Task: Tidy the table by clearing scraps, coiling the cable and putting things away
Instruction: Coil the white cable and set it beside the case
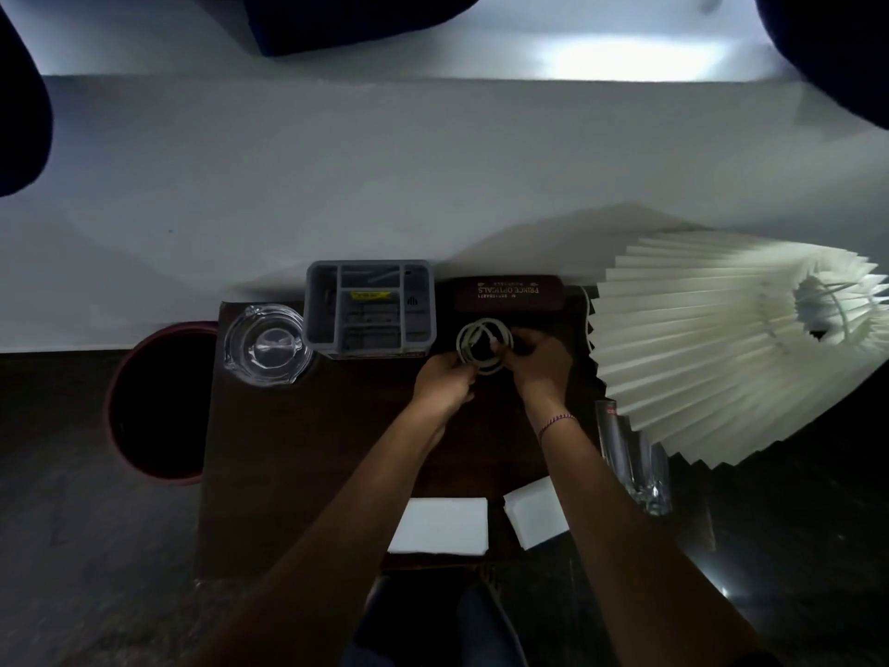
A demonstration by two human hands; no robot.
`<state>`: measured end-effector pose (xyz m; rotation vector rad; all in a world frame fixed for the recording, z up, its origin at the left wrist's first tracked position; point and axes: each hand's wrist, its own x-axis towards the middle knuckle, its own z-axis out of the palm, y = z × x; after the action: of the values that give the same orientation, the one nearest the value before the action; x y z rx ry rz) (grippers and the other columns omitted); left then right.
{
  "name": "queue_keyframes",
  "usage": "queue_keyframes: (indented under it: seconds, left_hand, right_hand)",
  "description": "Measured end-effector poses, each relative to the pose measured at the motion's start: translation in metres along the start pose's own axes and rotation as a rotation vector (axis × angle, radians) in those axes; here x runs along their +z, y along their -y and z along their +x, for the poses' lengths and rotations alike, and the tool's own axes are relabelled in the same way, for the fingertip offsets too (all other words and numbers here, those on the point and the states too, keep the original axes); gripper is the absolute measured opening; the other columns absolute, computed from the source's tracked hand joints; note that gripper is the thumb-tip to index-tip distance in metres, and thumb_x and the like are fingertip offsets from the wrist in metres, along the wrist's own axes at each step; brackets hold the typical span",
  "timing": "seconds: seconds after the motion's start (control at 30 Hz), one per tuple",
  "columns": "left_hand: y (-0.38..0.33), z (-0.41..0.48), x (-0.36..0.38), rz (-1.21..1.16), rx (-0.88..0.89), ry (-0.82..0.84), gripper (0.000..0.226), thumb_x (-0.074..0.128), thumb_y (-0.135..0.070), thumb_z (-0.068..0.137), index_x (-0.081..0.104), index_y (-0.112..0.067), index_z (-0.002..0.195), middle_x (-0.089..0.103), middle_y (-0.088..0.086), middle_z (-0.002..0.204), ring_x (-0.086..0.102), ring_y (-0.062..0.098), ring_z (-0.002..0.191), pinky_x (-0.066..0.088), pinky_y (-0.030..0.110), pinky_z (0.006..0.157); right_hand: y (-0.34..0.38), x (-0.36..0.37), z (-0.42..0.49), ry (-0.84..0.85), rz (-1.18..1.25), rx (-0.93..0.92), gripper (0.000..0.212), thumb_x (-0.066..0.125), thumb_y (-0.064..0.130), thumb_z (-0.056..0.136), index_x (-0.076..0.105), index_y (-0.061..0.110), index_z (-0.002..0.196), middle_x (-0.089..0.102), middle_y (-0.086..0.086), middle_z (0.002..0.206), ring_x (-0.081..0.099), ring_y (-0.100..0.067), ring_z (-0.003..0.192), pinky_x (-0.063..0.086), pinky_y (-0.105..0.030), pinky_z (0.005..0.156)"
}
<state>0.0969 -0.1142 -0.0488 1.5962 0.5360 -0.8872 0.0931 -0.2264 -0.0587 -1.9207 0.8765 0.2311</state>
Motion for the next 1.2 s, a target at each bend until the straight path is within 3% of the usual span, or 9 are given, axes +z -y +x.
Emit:
queue_keyframes:
  seconds: [0.1,0.23,0.33,0.4,0.47,0.57,0.67,0.93,1.2]
  left_hand:
    - [0.002,0.001,0.001,0.068,0.035,-0.043,0.017,0.043,-0.018,0.093,0.061,-0.021,0.094,0.058,-0.004,0.084,0.058,0.018,0.091,0.050,0.042,0.091]
    - [0.002,0.003,0.003,0.174,0.086,-0.158,0.029,0.038,-0.015,0.096,0.061,-0.012,0.113,0.064,0.009,0.108,0.061,0.023,0.097,0.052,0.037,0.086]
    - [0.000,0.006,0.005,0.267,0.096,-0.217,0.028,0.039,-0.009,0.095,0.062,-0.008,0.112,0.065,0.011,0.106,0.061,0.022,0.095,0.046,0.027,0.074]
    - [0.001,0.007,0.008,0.300,0.106,-0.234,0.027,0.041,-0.008,0.094,0.063,-0.007,0.111,0.066,0.012,0.105,0.061,0.021,0.092,0.043,0.024,0.069]
    - [0.004,0.007,0.011,0.291,0.106,-0.244,0.027,0.042,-0.007,0.094,0.063,-0.007,0.111,0.066,0.012,0.107,0.062,0.021,0.094,0.045,0.024,0.072]
    - [0.009,0.009,0.011,0.201,0.085,-0.273,0.028,0.046,-0.009,0.092,0.064,-0.009,0.114,0.067,0.012,0.110,0.063,0.023,0.100,0.052,0.031,0.086]
    - [0.012,0.008,0.009,0.106,0.048,-0.302,0.027,0.051,-0.015,0.091,0.064,-0.011,0.114,0.068,0.012,0.110,0.065,0.024,0.099,0.054,0.040,0.090]
    - [0.025,-0.008,0.004,-0.062,0.008,-0.230,0.025,0.048,-0.019,0.094,0.062,-0.006,0.110,0.064,0.005,0.092,0.064,0.021,0.089,0.055,0.041,0.087]
    - [0.023,-0.030,0.001,-0.249,-0.038,-0.169,0.043,0.033,-0.039,0.097,0.054,-0.008,0.120,0.060,0.016,0.121,0.058,0.029,0.111,0.046,0.050,0.099]
  right_hand:
    - [-0.001,0.000,0.000,0.000,-0.006,0.006,0.037,0.069,0.013,0.079,0.062,0.004,0.114,0.065,-0.014,0.118,0.059,-0.023,0.109,0.043,-0.022,0.085]
    - [-0.002,0.000,0.002,-0.002,-0.051,-0.006,0.036,0.069,0.014,0.080,0.062,0.004,0.113,0.065,-0.014,0.117,0.060,-0.023,0.108,0.046,-0.024,0.089]
    - [-0.002,0.000,0.002,0.008,-0.071,0.001,0.036,0.070,0.016,0.079,0.063,0.005,0.113,0.066,-0.015,0.116,0.061,-0.025,0.106,0.051,-0.036,0.093]
    - [-0.002,0.001,0.002,0.016,-0.087,-0.001,0.037,0.070,0.016,0.079,0.062,0.004,0.114,0.065,-0.015,0.116,0.061,-0.025,0.106,0.049,-0.031,0.091]
    - [-0.001,0.000,0.000,0.037,-0.078,0.012,0.039,0.069,0.015,0.080,0.060,0.004,0.116,0.064,-0.015,0.118,0.059,-0.025,0.109,0.046,-0.027,0.089]
    - [-0.001,-0.001,0.000,0.091,-0.060,0.040,0.039,0.069,0.015,0.080,0.060,0.005,0.116,0.064,-0.015,0.119,0.059,-0.026,0.110,0.049,-0.037,0.096]
    - [-0.002,-0.005,0.001,0.157,-0.051,0.084,0.037,0.070,0.016,0.079,0.062,0.004,0.112,0.065,-0.016,0.114,0.063,-0.027,0.103,0.051,-0.043,0.093]
    - [-0.002,-0.015,-0.017,0.293,-0.019,0.114,0.034,0.065,0.011,0.083,0.058,0.001,0.115,0.064,-0.016,0.115,0.061,-0.016,0.089,0.052,-0.027,0.083]
    - [0.000,-0.016,-0.047,0.332,-0.077,0.007,0.034,0.067,0.017,0.081,0.061,0.006,0.113,0.067,-0.011,0.109,0.065,-0.016,0.089,0.054,-0.026,0.076]
